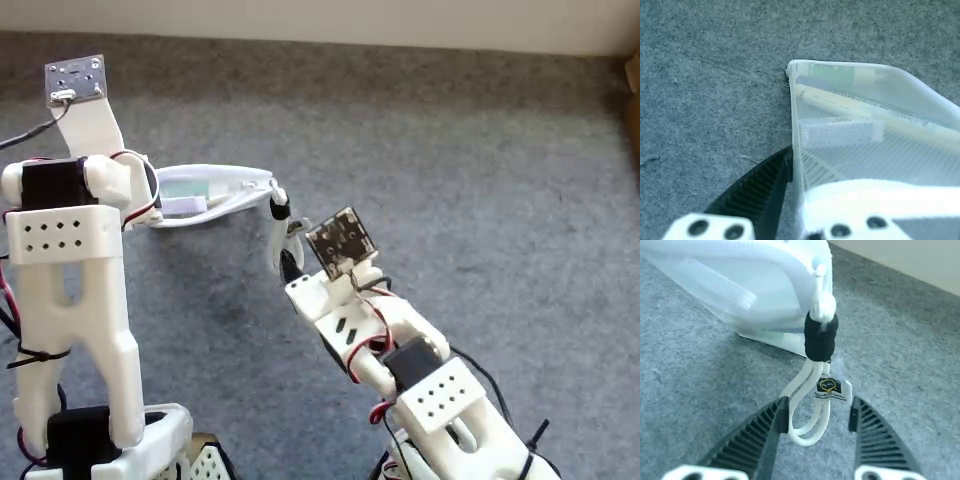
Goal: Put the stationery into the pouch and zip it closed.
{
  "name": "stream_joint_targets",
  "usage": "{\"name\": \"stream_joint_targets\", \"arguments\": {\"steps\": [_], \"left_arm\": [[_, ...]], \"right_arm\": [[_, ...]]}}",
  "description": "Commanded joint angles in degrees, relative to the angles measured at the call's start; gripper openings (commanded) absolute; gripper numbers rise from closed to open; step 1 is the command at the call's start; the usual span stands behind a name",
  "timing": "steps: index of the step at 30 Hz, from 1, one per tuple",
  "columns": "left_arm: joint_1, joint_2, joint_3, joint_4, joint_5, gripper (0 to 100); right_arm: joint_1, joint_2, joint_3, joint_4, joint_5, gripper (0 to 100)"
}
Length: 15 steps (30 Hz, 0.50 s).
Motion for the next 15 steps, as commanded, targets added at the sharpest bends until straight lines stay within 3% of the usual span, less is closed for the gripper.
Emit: {"name": "stream_joint_targets", "arguments": {"steps": [1,5,11,15], "left_arm": [[0.66,-0.31,1.10,-0.18,-0.35,1],[0.66,-0.31,1.19,-0.18,-0.35,1],[0.66,-0.04,1.19,-0.18,-0.35,1],[0.66,-0.04,1.19,-0.18,-0.35,1]], "right_arm": [[-0.84,5.85,-7.87,-1.80,0.62,28.6],[-0.92,7.96,-10.33,-4.00,0.62,28.6],[-0.92,8.66,-10.07,-16.13,0.62,28.6],[-0.92,8.66,-10.07,-17.10,0.62,28.6]]}}
